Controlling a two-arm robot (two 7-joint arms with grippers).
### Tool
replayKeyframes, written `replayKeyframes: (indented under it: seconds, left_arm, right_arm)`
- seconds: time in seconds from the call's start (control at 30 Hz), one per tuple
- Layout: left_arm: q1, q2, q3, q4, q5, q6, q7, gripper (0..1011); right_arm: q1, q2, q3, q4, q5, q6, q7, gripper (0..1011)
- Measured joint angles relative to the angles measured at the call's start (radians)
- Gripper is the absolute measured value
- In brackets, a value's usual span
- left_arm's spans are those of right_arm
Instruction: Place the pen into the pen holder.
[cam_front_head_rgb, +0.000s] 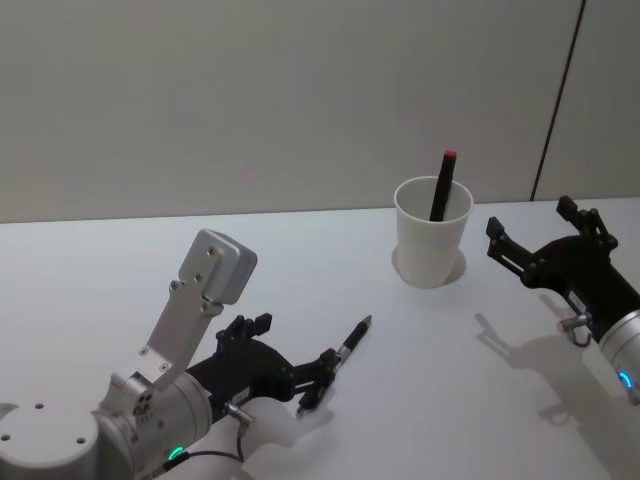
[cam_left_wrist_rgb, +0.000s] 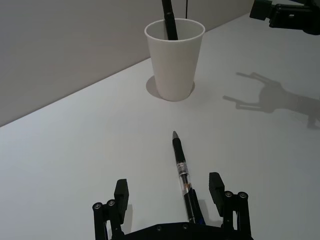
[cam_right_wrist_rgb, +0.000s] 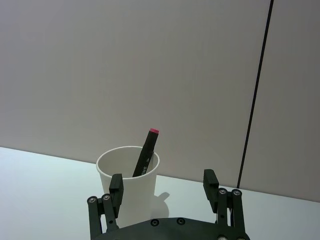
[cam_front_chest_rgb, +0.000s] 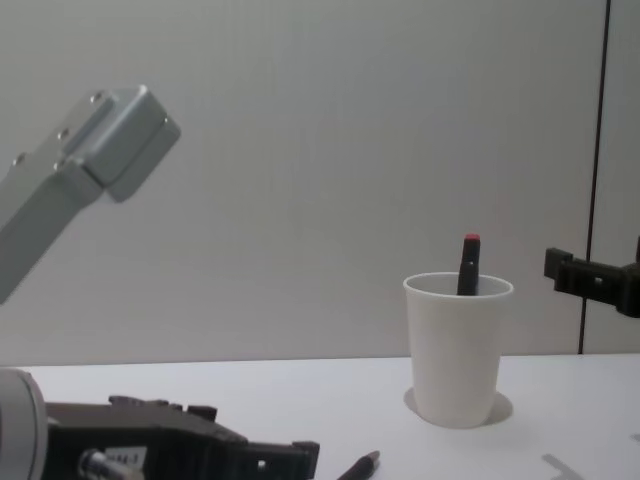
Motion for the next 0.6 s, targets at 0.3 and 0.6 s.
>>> replayKeyframes:
  seconds: [0.3,0.6]
  left_arm:
    - [0.002,-0.001,0.003,-0.007,0.001,0.052,-0.002,1001]
    - [-0.009,-0.021,0.011,-0.003,0.029,0.094,0.006,1001]
  right_arm:
    - [0.000,0.000,0.000,0.000,0.000,0.000,0.000,1001]
    - [0.000,0.000,0.000,0.000,0.000,0.000,0.000,1002]
